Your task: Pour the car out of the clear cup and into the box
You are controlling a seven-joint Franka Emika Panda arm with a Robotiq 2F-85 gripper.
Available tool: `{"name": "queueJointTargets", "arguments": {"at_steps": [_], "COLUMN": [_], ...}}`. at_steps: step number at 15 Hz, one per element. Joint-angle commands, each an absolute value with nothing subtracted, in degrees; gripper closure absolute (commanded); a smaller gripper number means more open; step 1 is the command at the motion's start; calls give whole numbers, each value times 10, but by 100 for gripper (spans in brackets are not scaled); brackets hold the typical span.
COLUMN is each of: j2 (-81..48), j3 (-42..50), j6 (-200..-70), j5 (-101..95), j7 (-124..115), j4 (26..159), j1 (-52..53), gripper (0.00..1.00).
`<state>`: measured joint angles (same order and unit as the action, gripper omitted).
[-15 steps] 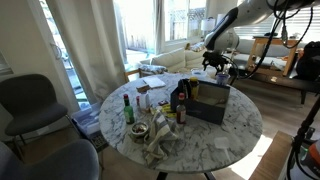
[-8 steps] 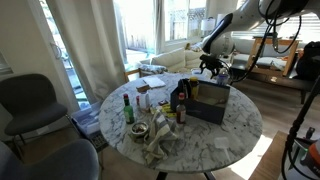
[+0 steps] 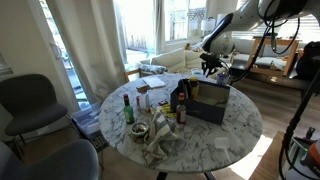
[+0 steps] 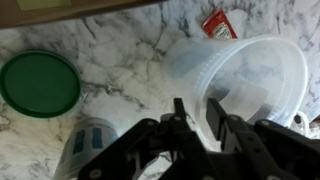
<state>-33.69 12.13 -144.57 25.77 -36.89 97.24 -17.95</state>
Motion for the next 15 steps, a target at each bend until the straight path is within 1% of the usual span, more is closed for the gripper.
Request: {"name": "queueJointTargets", "arguments": {"at_steps": [1,4,6,10,15], "j2": [-346,-343,-328,-262,-137], "j3": [114,114,116,108,151], "j6": [-1438,-1434,-1437,-1414,-1280], "j5": [274,275,270,264,150], "j7": [-364,-365,-355,-298,-234], "j4": [962,962,968,995,1060], "j1": [-190,-190,-188,-189,-164], "gripper": [99,100,99,99,99]}}
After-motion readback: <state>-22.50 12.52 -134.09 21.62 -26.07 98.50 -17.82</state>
